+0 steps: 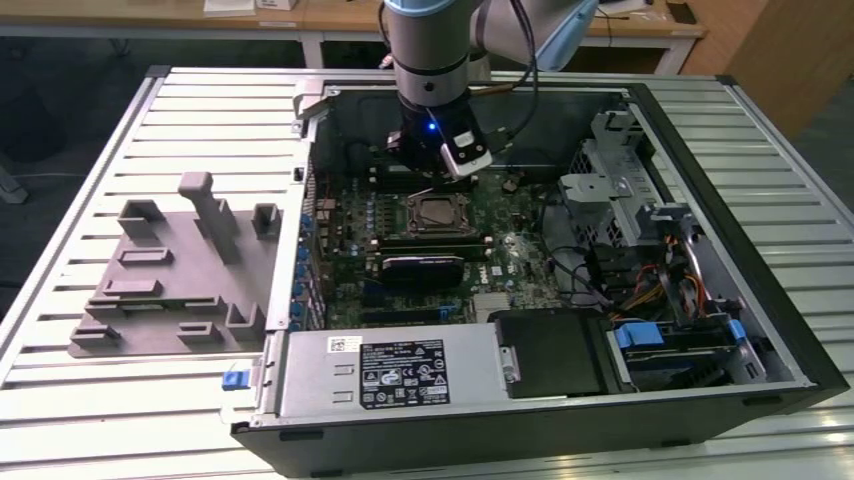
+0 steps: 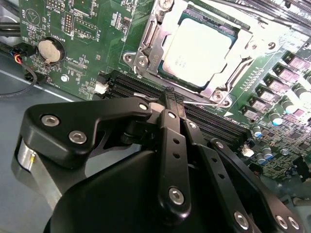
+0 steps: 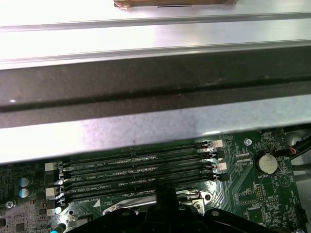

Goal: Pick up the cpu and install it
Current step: 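Install the first cpu locking lever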

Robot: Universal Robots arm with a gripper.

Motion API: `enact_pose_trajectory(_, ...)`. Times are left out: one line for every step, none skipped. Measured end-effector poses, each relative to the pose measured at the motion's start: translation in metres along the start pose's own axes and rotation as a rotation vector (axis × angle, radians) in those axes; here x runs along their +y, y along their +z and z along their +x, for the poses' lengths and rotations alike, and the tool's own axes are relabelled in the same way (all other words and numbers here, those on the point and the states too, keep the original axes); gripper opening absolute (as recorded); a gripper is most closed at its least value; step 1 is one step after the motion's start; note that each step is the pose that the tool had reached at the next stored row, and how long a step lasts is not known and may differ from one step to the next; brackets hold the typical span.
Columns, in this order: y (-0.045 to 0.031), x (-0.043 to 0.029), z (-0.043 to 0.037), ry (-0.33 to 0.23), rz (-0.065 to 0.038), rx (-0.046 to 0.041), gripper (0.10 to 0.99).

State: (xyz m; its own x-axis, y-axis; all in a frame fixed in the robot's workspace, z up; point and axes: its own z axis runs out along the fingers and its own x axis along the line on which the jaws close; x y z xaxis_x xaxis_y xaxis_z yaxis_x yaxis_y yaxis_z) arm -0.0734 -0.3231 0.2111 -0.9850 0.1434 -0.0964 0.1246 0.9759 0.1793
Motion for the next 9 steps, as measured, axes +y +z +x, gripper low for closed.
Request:
enact_pose_trajectory(0.0,0.0,0.0,0.0,0.0,0.0,0.106)
enact_pose_trajectory(0.0,0.0001,0.0,0.0,0.0,0.0,0.106)
enact_pose_trajectory(0.0001,0.0001,0.0,0.0,0.0,0.0,0.106)
enact_pose_trajectory(0.0001,0.0001,0.0,0.0,0.0,0.0,0.106)
enact_pose_trajectory(0.0001,0.0001,0.0,0.0,0.0,0.0,0.106)
enact_pose_trajectory(0.0001,0.0001,0.0,0.0,0.0,0.0,0.106)
enact_pose_trajectory(0.0003,0.0001,0.0001,0.0,0.0,-0.0008,0.106)
enact_pose_trajectory(0.0006,0.0001,0.0002,-0.001,0.0,-0.0042,0.106)
enact_pose_trajectory(0.0011,0.0,0.0002,-0.001,-0.001,-0.0095,0.106)
